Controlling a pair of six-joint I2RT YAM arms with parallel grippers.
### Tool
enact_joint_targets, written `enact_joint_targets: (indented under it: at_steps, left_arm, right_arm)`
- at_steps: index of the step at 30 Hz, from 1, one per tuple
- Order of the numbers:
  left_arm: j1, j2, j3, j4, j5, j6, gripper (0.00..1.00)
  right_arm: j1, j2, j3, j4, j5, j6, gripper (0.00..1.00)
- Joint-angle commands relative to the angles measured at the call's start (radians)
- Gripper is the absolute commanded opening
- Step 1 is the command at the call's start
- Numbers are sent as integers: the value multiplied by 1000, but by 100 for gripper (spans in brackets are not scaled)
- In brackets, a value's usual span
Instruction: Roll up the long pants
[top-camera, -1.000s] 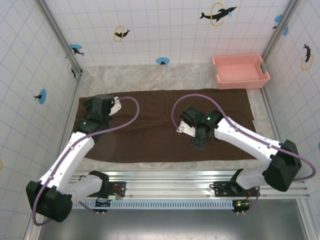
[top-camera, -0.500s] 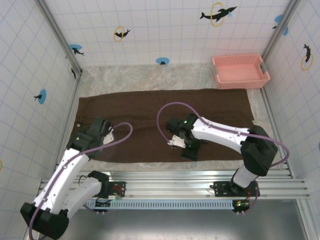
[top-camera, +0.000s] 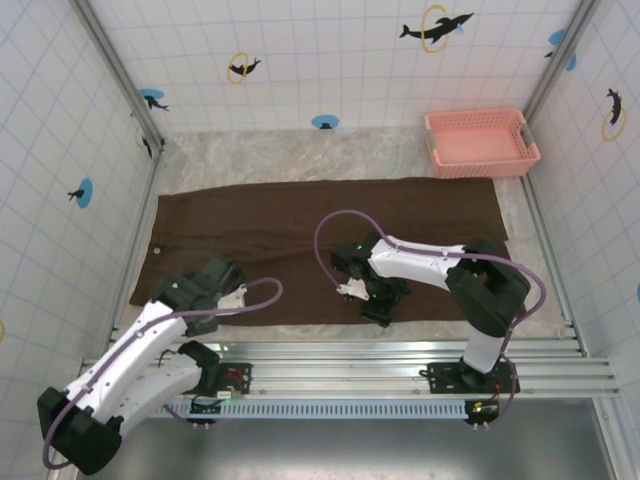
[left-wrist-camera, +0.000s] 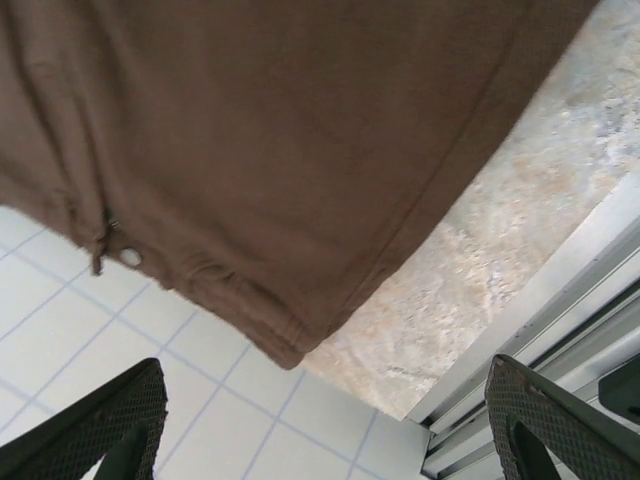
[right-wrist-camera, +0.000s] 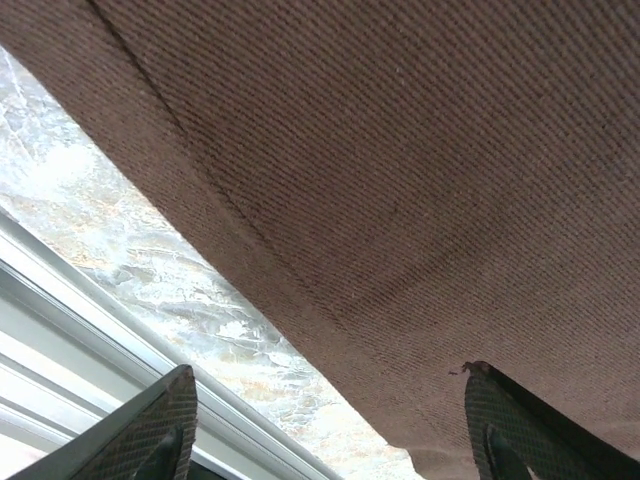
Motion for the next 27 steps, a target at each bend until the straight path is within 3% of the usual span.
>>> enact_joint_targets:
  at_steps: [1,4,10,12,14,17,22,27]
  left_arm:
    - [-7,-13,-31,76,-21,4,85]
    - [-6,-7,-42,114,-19,32,85]
    - [-6,80,-71,209,4,93,86]
    - [-6,112,-75,251,1,104,86]
    - [-6,139,-79,284,-7,108,86]
    - [-6,156,-79,297,6,100,86]
    - [-6,144,-91,290,25,141,87]
    - [-6,149,-121,315,48,158,89]
  right_arm:
    - [-3,34,4,-13,36,29,67]
    - [-1,80,14,-24,43,35,60]
    - [-5,142,27,-38,64,42,55]
    - [-8,155,25,-37,68,45,47]
    - [-15,166,25,-41,77,46,28]
    - [-36,139,30,-41,71,32,17]
    - [-71,20,144,-100,42,-11,11]
    - [-145,13,285,-140,-54,-18,8]
